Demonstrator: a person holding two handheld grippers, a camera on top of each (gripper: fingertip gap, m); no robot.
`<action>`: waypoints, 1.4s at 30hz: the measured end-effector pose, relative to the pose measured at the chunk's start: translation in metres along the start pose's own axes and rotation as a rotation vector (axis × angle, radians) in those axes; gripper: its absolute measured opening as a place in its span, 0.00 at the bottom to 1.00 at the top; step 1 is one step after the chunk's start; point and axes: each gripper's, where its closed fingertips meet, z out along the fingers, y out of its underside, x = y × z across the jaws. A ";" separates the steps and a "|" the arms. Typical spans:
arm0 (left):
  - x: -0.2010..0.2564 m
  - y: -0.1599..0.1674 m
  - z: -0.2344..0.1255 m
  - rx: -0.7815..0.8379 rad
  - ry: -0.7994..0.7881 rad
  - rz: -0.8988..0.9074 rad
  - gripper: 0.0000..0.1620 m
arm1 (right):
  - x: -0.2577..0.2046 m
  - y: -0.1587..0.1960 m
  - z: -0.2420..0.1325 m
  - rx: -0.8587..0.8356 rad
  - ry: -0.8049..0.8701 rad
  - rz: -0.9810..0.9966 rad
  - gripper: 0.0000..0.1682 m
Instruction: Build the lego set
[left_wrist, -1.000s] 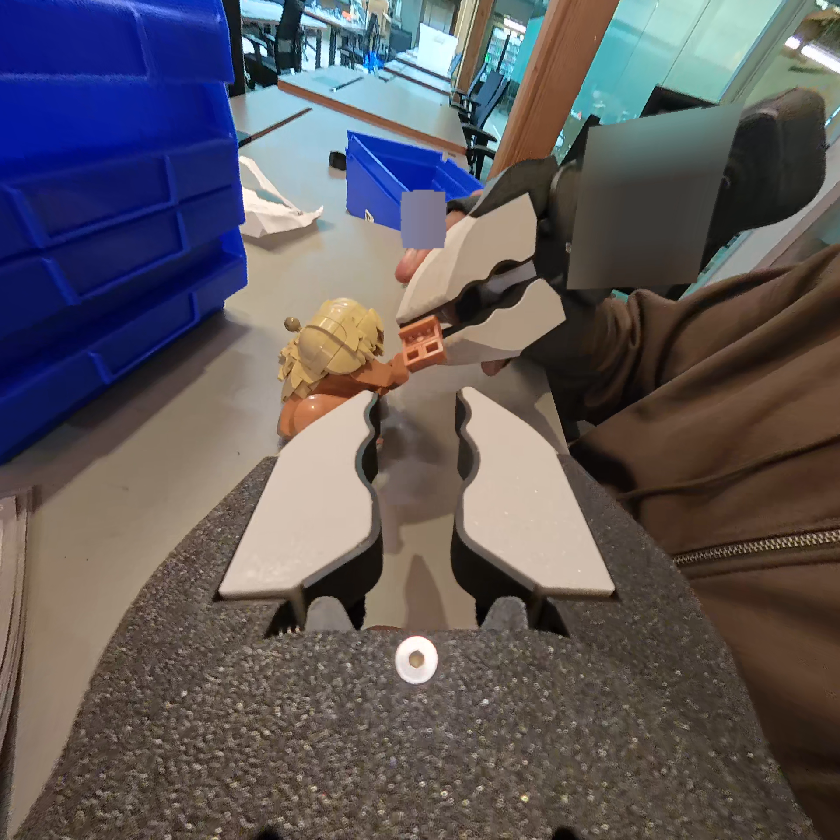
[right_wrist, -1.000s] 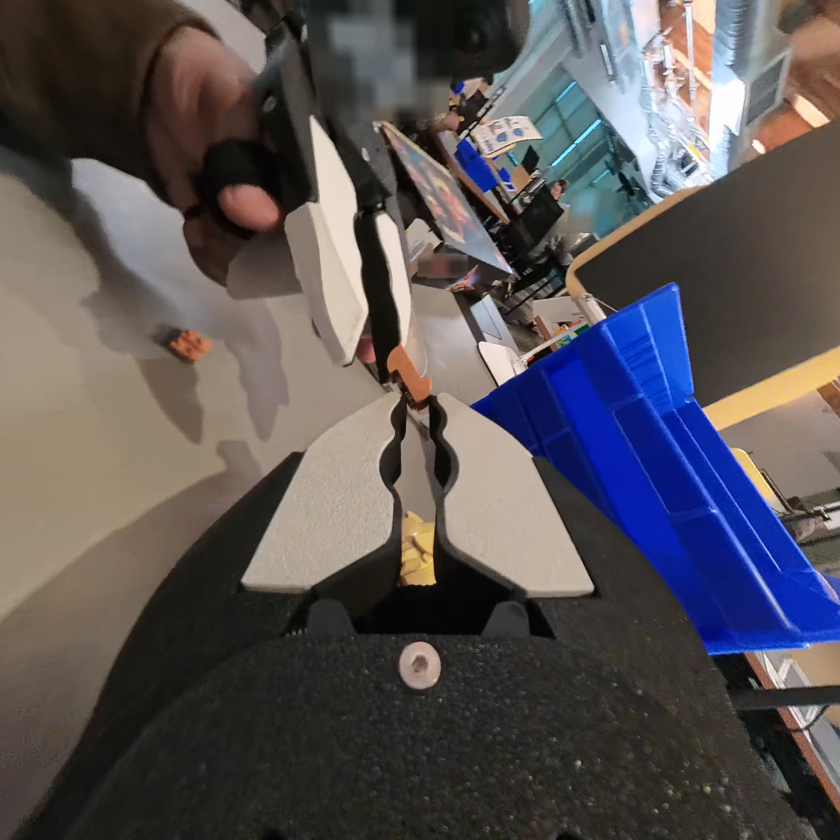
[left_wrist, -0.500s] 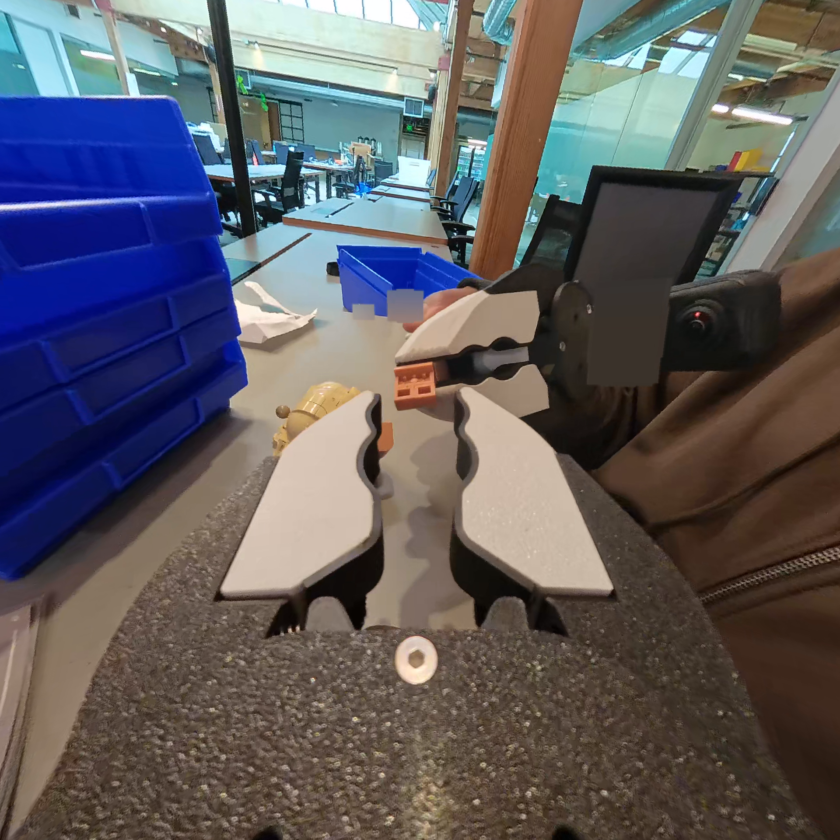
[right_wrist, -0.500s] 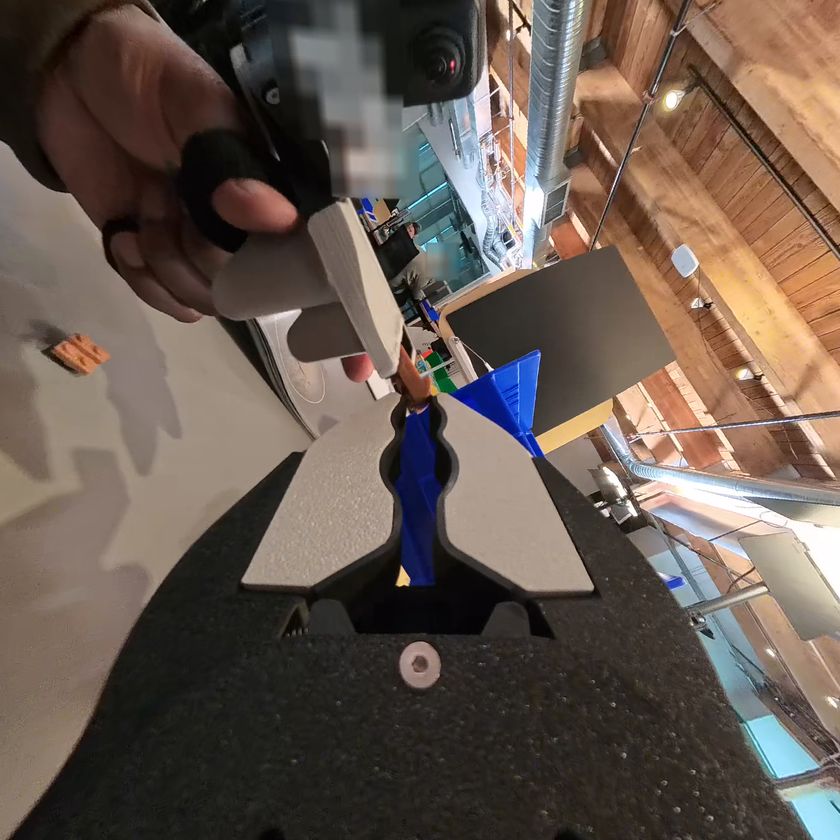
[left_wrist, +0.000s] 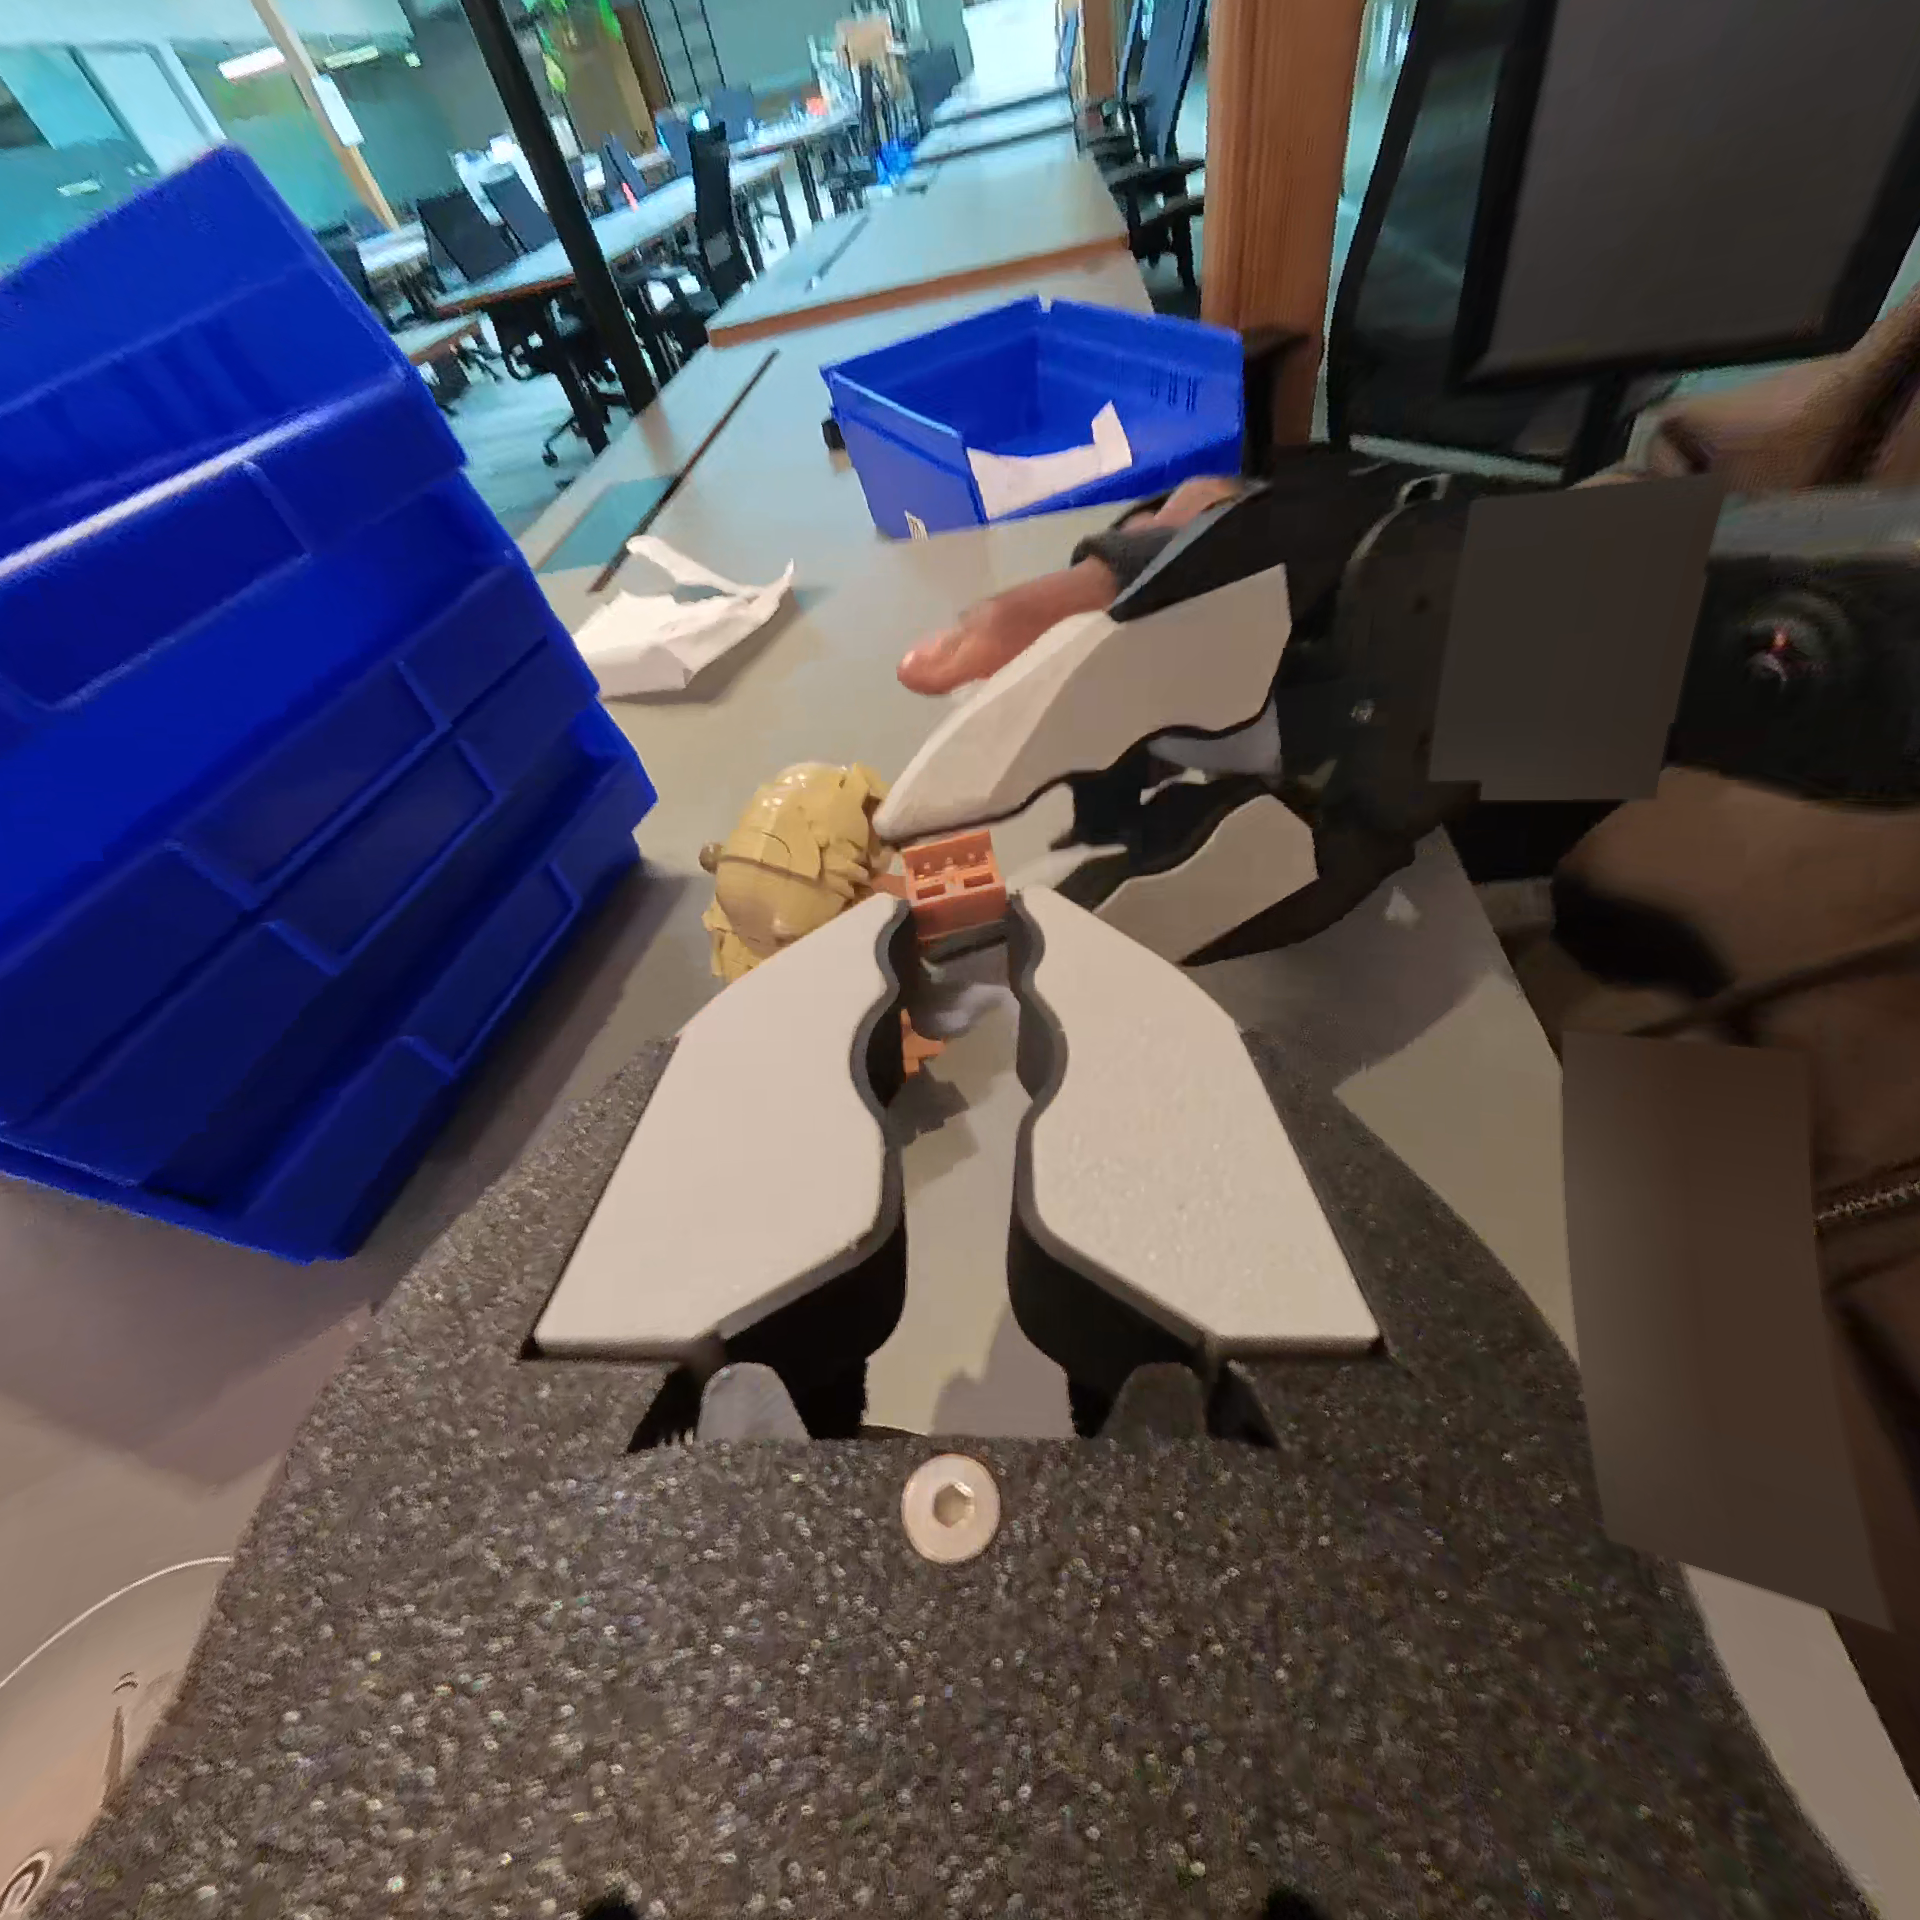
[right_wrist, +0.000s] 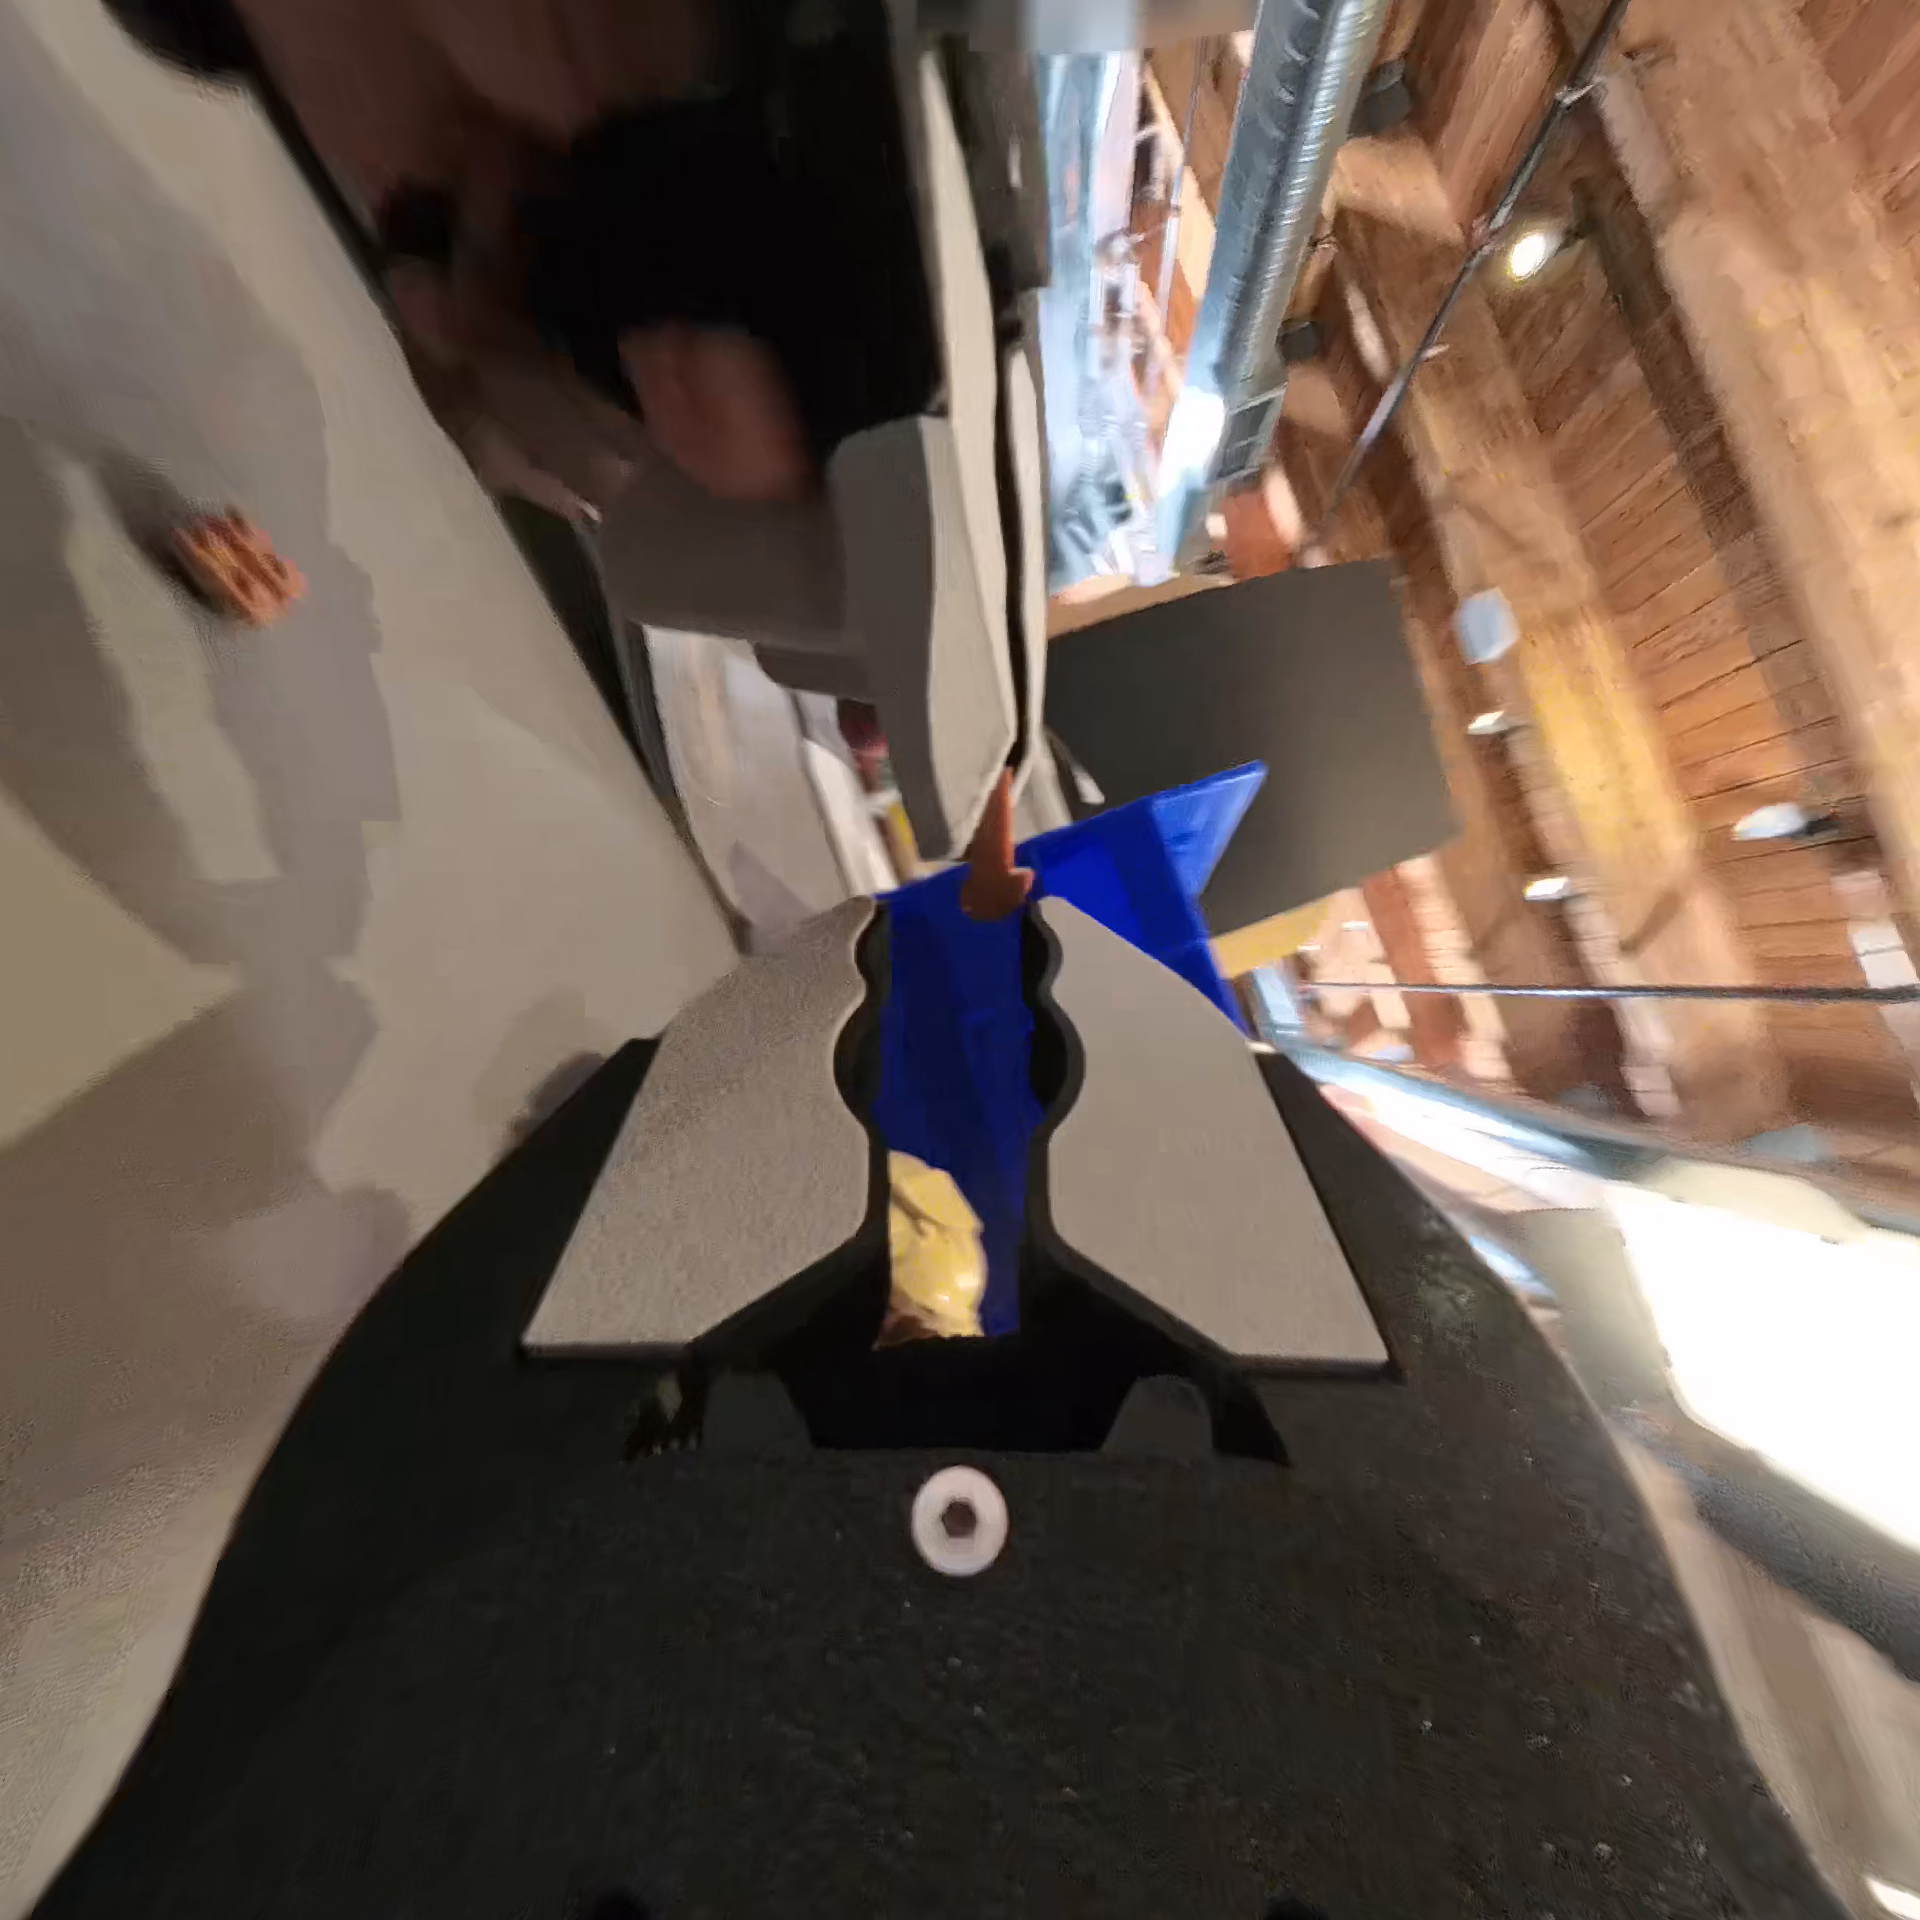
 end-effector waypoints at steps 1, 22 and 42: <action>0.002 0.002 0.002 -0.018 0.010 0.003 0.10 | 0.002 -0.001 -0.002 -0.002 0.035 -0.062 0.14; 0.018 0.038 0.009 -0.274 0.046 0.170 0.11 | -0.038 0.003 -0.008 -0.021 -0.217 -0.160 0.07; 0.016 0.036 0.005 -0.231 0.059 0.214 0.10 | -0.037 0.010 -0.007 -0.036 -0.337 0.249 0.08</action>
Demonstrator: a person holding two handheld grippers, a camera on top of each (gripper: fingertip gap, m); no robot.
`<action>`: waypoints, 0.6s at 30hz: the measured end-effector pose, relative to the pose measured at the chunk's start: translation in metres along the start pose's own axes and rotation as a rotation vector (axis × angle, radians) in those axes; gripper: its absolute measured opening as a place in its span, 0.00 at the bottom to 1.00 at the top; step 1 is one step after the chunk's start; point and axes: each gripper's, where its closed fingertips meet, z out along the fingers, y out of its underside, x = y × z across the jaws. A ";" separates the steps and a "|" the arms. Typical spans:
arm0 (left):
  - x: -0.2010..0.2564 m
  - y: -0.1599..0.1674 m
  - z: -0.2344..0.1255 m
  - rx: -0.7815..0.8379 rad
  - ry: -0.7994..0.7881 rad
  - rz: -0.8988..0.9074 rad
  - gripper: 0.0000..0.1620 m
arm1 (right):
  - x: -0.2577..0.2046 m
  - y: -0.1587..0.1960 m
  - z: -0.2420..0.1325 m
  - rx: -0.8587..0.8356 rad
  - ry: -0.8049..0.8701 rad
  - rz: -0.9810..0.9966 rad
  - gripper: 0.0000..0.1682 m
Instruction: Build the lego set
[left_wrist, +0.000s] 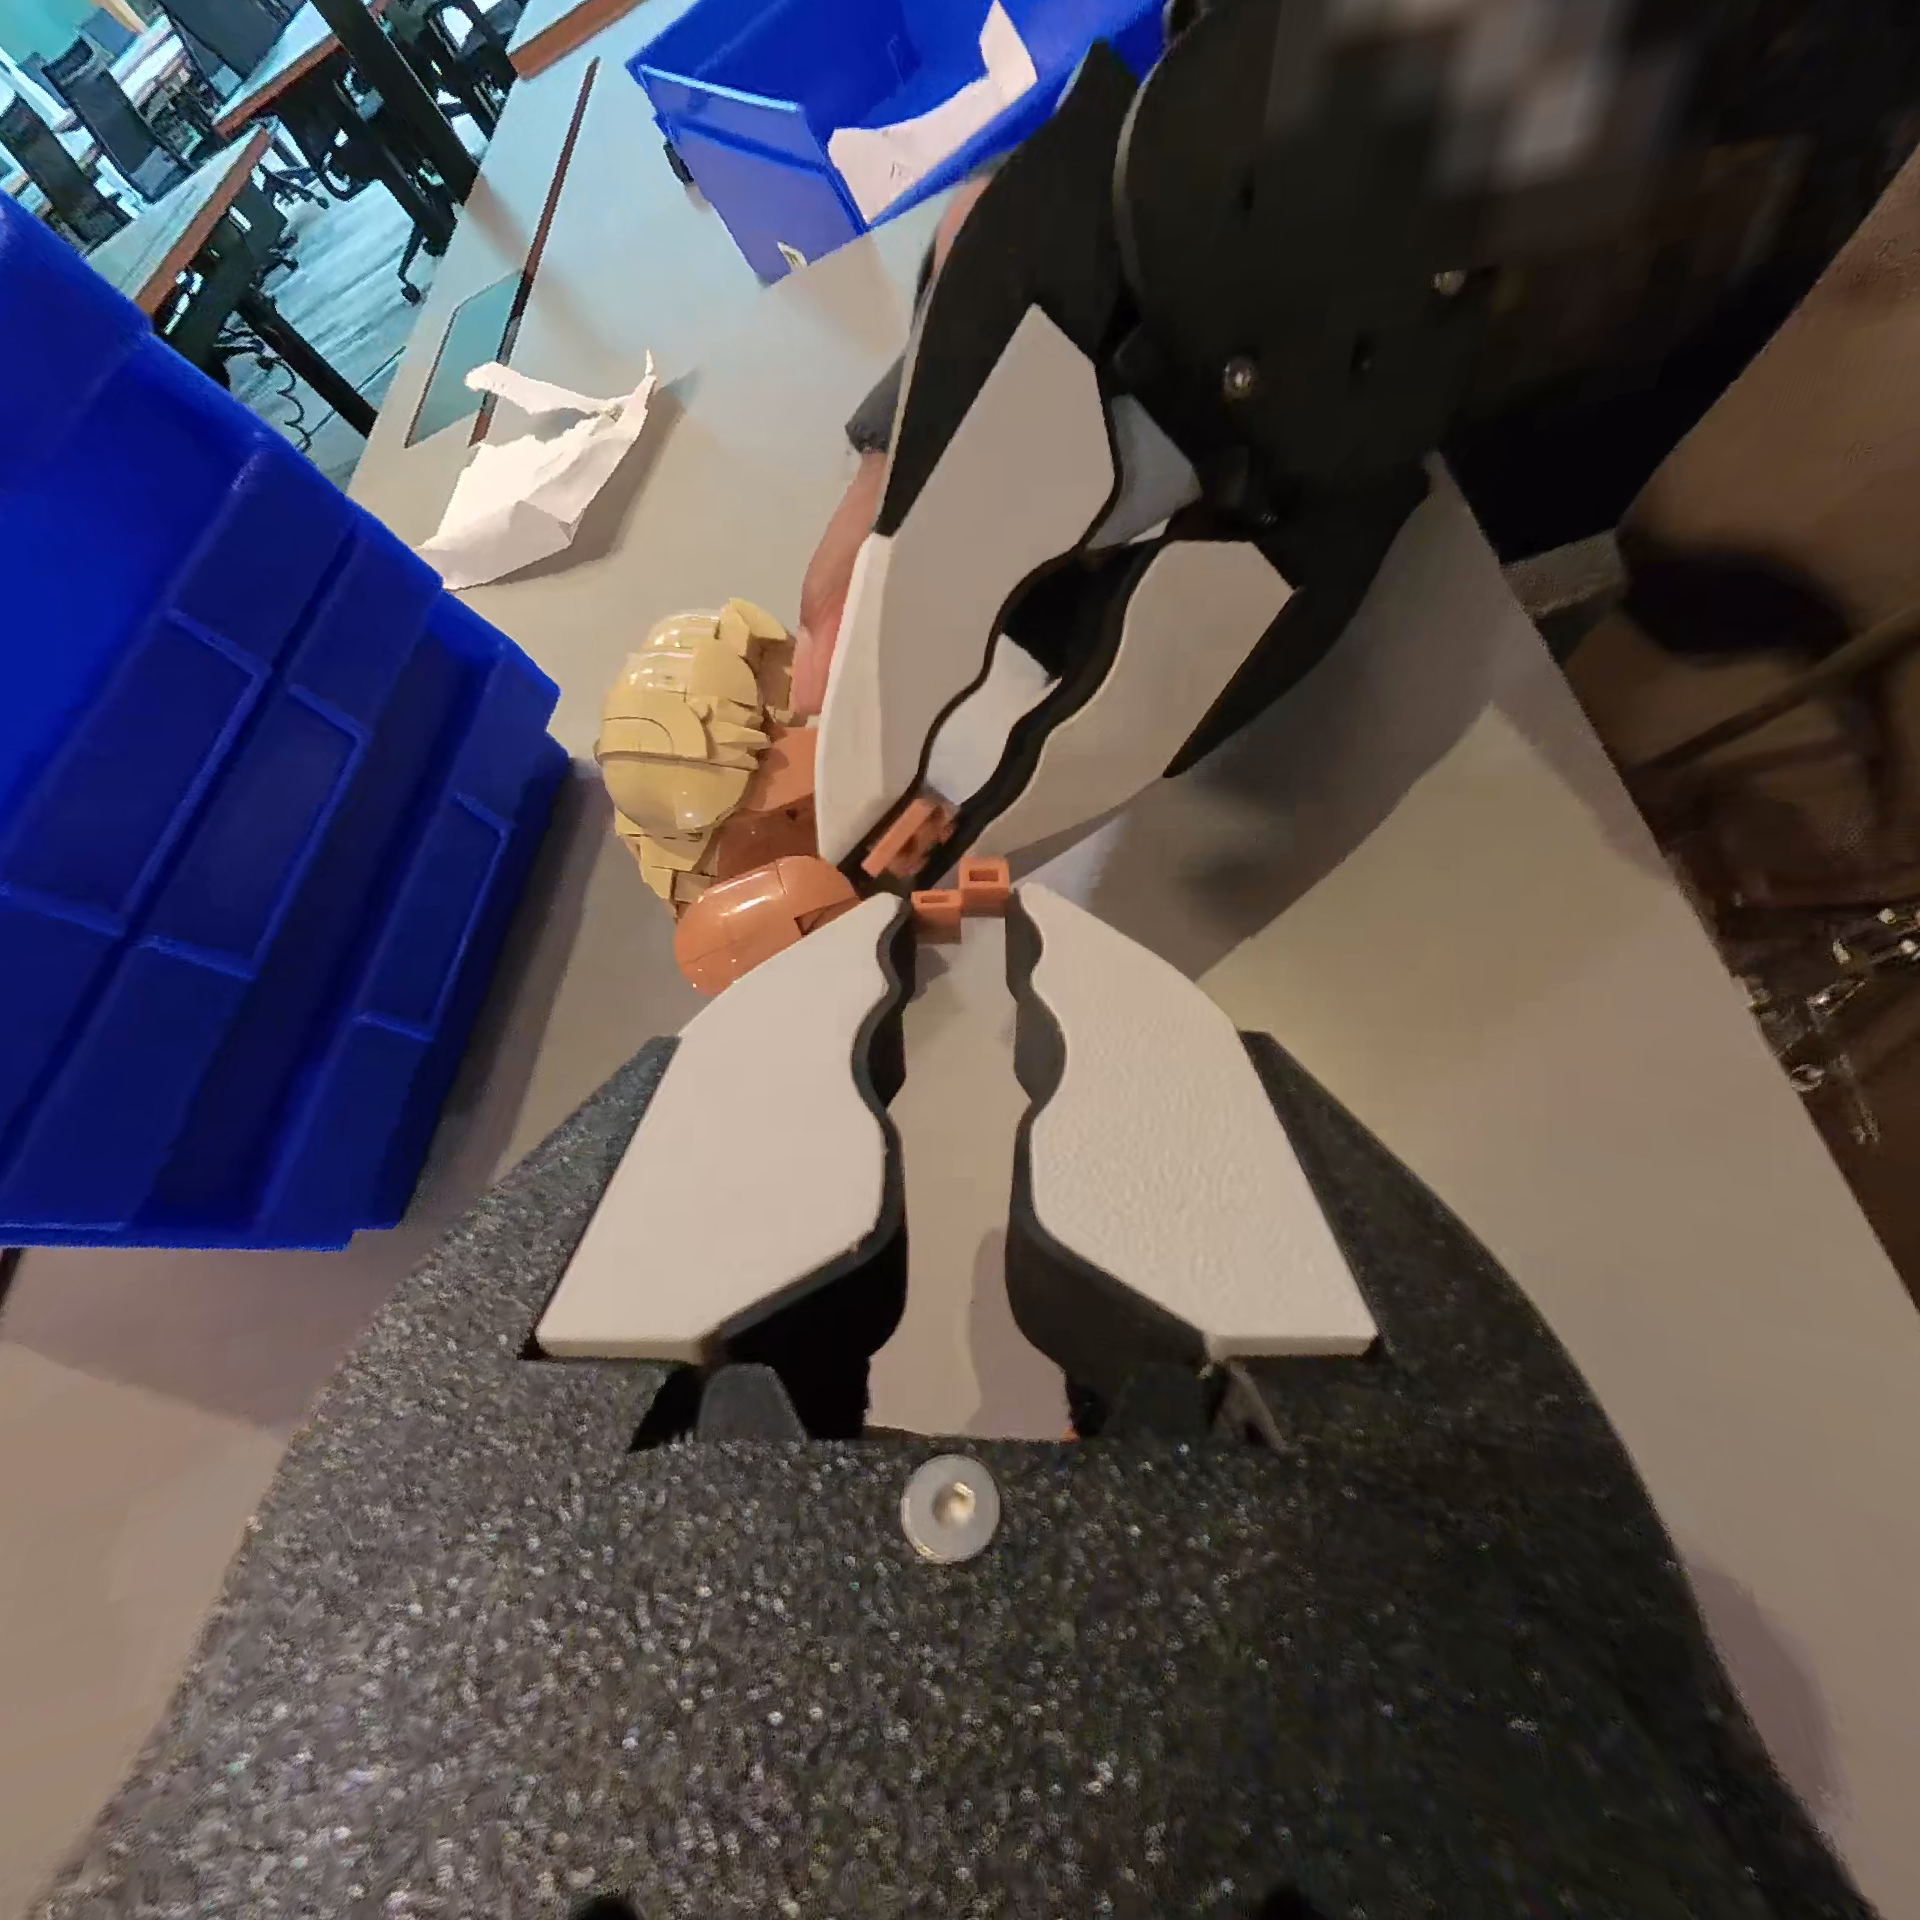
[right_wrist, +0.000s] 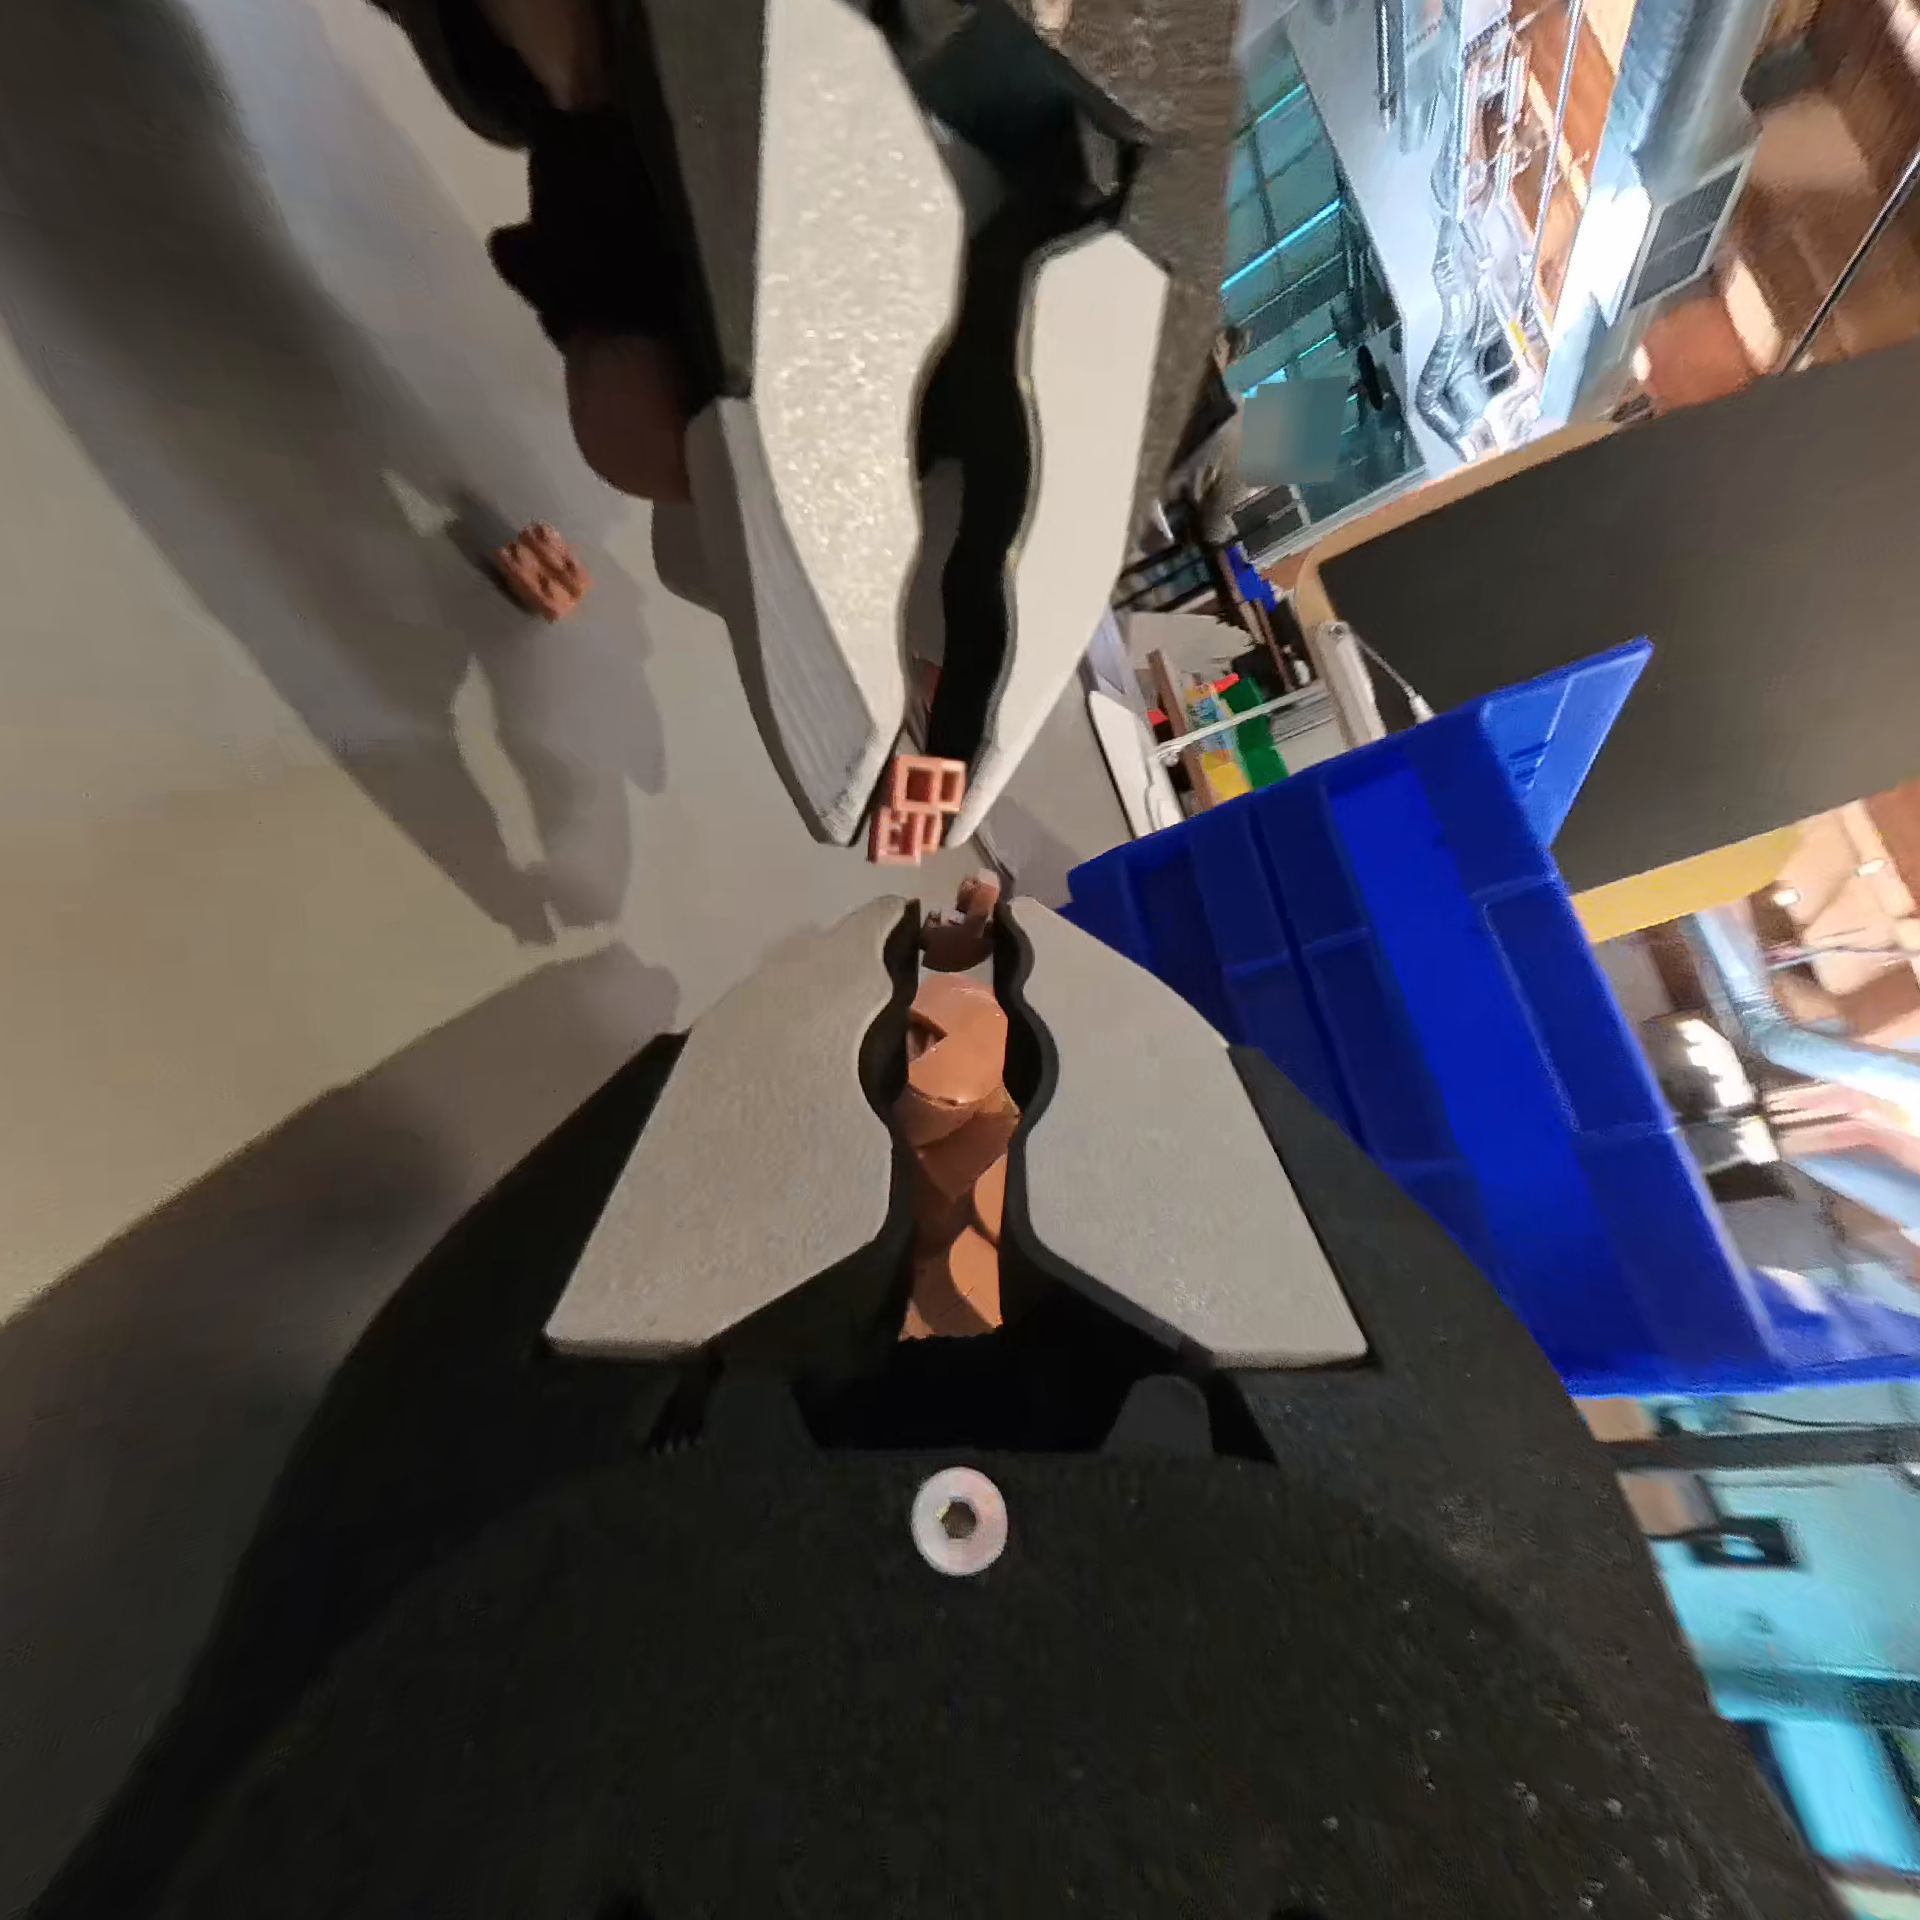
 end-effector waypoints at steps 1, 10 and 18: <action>-0.001 -0.002 -0.001 0.021 0.008 -0.022 0.10 | 0.002 -0.002 -0.002 0.020 -0.013 0.052 0.08; -0.014 -0.034 -0.027 0.293 0.063 -0.222 0.10 | 0.028 -0.033 -0.030 0.342 -0.204 0.588 0.08; -0.017 -0.045 -0.035 0.421 0.104 -0.283 0.10 | 0.068 -0.024 -0.009 0.210 -0.075 0.378 0.08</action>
